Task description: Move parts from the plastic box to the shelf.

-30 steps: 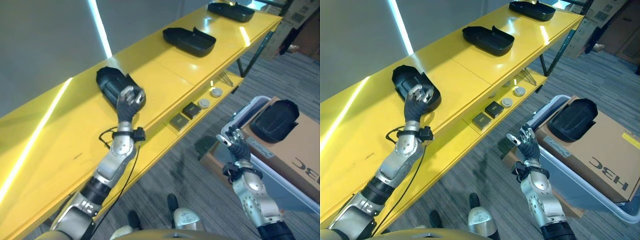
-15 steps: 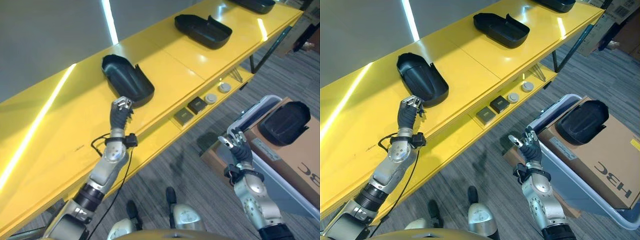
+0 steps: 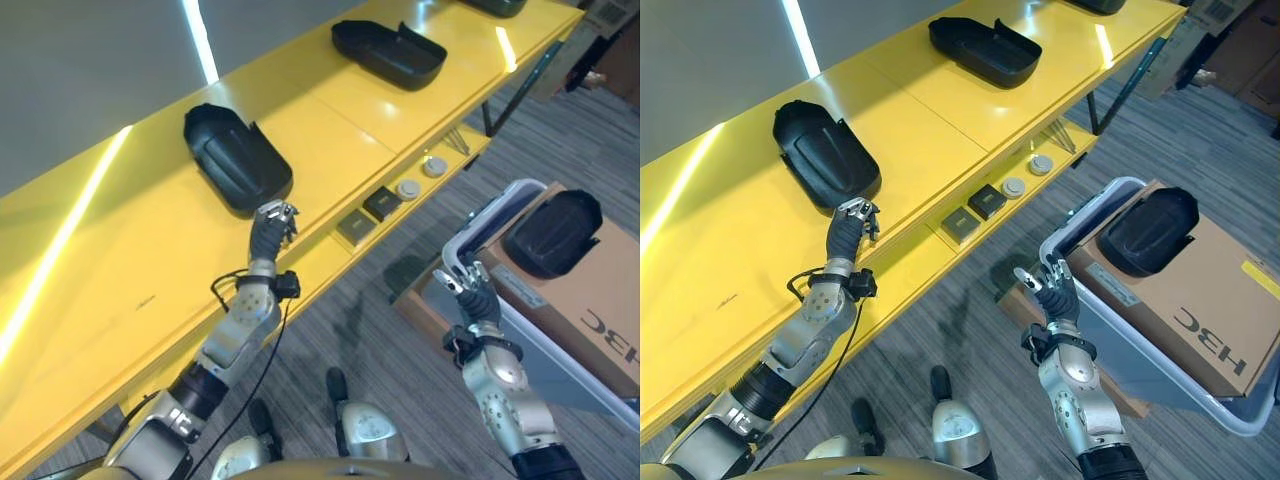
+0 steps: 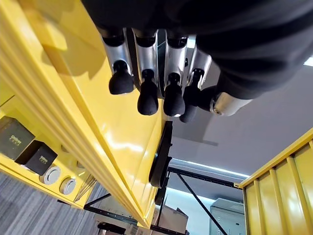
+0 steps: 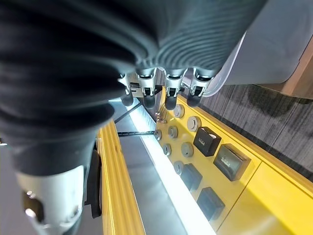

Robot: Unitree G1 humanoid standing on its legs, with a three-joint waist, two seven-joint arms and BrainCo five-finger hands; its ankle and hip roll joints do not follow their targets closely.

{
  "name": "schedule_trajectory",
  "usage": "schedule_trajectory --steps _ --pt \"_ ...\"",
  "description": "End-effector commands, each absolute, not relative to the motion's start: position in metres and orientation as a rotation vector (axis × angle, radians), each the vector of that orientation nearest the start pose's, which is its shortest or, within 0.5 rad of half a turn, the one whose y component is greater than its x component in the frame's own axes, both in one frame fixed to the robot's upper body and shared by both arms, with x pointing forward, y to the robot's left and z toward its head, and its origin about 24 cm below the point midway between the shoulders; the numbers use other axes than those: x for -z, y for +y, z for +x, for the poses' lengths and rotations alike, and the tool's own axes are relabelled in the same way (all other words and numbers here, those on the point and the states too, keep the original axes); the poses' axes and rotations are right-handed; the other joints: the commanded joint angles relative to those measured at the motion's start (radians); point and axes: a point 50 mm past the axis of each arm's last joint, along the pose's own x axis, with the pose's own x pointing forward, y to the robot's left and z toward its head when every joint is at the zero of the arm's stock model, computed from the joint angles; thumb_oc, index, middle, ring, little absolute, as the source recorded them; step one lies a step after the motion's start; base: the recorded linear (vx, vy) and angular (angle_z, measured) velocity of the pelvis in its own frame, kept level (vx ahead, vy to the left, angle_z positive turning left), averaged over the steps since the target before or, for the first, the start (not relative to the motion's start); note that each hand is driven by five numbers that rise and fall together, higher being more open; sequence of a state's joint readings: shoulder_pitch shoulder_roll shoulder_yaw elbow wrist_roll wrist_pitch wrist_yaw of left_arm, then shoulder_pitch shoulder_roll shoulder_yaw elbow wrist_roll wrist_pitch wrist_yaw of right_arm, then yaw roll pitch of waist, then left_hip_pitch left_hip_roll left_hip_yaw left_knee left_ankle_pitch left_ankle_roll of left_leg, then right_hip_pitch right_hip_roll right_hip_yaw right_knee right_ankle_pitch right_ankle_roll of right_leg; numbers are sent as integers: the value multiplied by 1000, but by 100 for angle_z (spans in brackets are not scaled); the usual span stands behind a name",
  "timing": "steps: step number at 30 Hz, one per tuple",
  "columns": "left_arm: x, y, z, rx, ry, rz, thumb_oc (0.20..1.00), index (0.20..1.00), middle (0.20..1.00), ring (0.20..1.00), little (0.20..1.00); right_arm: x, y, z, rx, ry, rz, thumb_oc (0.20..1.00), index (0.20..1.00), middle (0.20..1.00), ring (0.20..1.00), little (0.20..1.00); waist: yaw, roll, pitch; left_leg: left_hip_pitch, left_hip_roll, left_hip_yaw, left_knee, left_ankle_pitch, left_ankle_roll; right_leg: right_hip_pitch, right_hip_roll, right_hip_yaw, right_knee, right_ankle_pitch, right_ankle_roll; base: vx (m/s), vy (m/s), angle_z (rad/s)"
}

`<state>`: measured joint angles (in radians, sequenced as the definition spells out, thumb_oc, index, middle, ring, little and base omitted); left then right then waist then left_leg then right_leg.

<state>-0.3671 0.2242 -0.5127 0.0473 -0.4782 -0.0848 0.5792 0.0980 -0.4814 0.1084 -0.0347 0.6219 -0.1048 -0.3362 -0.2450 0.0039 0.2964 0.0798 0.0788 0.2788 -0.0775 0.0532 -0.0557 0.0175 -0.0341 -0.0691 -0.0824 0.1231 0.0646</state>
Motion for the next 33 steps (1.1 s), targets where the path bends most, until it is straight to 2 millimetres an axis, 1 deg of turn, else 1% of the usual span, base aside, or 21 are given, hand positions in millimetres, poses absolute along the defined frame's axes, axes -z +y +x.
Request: schedule_trajectory --steps 1,5,14,27,33 --pt "-115 70 301 -13 -215 -208 200 200 200 200 200 -65 -231 231 222 -56 131 1000 1000 1000 1000 1000 -7 -15 -60 -53 96 52 72 22 -26 -1 -18 -28 43 -78 55 30 -13 -11" --pt "-113 72 307 -86 -221 -158 200 200 200 200 200 -63 -231 231 213 -46 128 1000 1000 1000 1000 1000 -18 -17 -60 -55 101 56 80 24 -27 0 -19 -26 48 -81 54 24 -9 -3" --pt "-101 81 325 -244 -178 -73 200 200 200 200 200 -58 -229 233 177 -21 112 1000 1000 1000 1000 1000 -45 -17 -60 -62 111 68 103 25 -29 -4 -20 -15 69 -89 50 37 4 -4" --pt "-100 83 334 -293 -179 -53 200 200 200 200 200 -60 -226 235 136 -24 92 1000 1000 1000 1000 1000 -67 -15 -52 -84 120 74 139 30 -33 -12 -25 -10 96 -92 43 11 6 -2" --pt "-104 80 338 -310 -203 -19 200 200 200 200 200 -61 -225 236 125 -20 86 1000 1000 1000 1000 1000 -74 -17 -50 -96 122 76 153 33 -34 -13 -27 -8 100 -90 40 0 0 0"
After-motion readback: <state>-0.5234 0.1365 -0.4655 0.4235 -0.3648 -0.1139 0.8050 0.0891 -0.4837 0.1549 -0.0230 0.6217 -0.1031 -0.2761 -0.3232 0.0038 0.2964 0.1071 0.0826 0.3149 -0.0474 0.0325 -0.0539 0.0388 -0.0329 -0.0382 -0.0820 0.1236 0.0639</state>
